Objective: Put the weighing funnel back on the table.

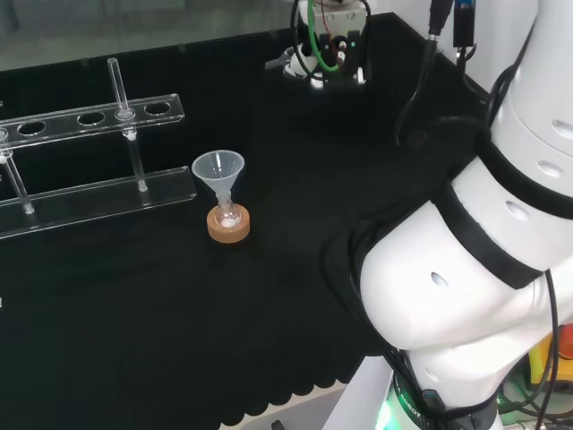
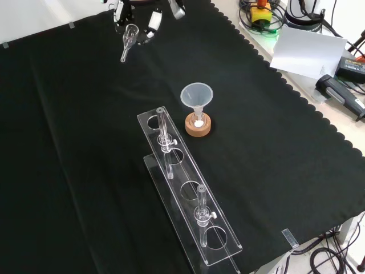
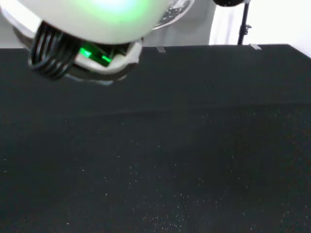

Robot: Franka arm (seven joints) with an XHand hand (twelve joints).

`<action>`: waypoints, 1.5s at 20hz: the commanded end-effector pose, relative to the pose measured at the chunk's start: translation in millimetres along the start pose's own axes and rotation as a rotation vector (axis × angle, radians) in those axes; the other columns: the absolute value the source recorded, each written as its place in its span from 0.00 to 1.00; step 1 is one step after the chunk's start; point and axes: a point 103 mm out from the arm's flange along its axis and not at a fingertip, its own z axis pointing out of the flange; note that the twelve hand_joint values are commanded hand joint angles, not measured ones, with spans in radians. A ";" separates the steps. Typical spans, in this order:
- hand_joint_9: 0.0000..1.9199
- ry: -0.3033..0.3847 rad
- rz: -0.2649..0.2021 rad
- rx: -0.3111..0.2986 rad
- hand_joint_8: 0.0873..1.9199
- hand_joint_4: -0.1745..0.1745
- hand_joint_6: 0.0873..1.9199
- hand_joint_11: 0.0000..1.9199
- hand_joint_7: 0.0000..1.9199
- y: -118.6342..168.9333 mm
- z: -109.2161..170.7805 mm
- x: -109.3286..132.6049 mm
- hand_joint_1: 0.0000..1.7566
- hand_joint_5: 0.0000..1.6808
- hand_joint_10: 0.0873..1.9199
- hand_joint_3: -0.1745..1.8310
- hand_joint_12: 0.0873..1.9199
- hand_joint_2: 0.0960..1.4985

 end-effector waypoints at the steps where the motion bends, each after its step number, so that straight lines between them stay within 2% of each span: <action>1: 0.62 0.114 0.153 0.052 0.00 1.00 0.14 0.00 0.90 5.5 62.1 -40.8 0.66 0.89 0.03 0.52 0.75 0.26; 10: 0.62 0.169 0.334 0.058 0.00 1.00 0.14 0.00 0.90 10.7 128.9 -74.2 0.66 0.89 0.03 0.52 0.76 0.27; 16: 0.62 0.245 0.441 0.038 0.00 1.00 0.14 0.00 0.89 5.3 169.9 -77.1 0.66 0.89 0.02 0.52 0.76 0.27; 23: 0.62 0.277 0.497 0.040 0.00 1.00 0.14 0.00 0.89 -2.1 207.8 -76.8 0.66 0.89 0.02 0.52 0.76 0.27; 30: 0.62 0.264 0.512 0.051 0.00 1.00 0.14 0.00 0.89 -6.7 230.9 -83.1 0.66 0.89 0.02 0.51 0.77 0.27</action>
